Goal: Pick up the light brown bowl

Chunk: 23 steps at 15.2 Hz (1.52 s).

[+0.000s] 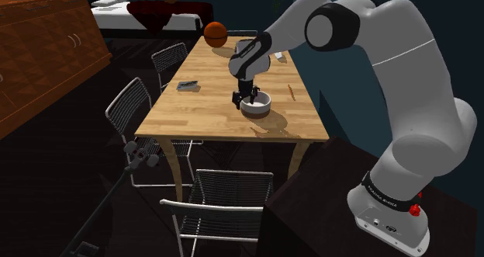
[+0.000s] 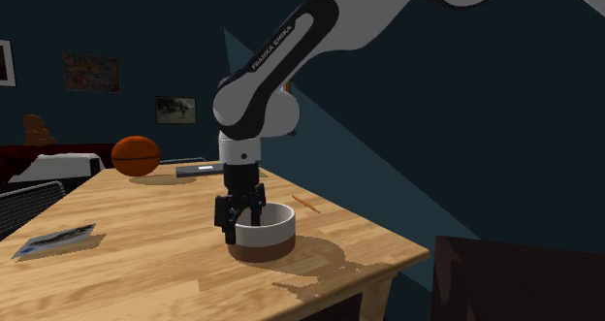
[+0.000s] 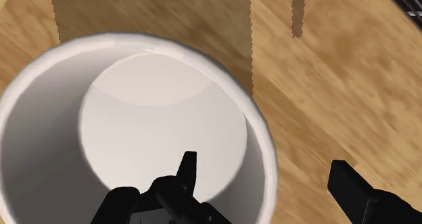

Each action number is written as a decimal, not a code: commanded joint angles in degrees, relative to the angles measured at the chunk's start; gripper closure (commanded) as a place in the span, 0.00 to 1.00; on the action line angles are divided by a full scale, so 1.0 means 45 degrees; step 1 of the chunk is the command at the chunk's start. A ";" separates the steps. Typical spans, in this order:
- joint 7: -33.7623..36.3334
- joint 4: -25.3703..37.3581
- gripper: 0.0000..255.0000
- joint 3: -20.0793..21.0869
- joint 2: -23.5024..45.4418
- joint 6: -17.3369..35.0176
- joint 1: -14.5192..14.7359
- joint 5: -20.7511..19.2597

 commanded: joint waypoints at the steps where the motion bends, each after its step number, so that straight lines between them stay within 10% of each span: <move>1: 0.0003 0.0130 0.00 0.0017 0.0249 0.0123 -0.0005 0.0016; 2: 0.0003 0.0133 0.00 0.0017 0.0251 0.0121 -0.0005 0.0016; 3: 0.0024 0.0141 1.00 0.0019 0.0255 0.0117 0.0012 0.0014; 23: 0.0104 0.0004 1.00 -0.0089 -0.1033 -0.1032 0.0063 -0.0112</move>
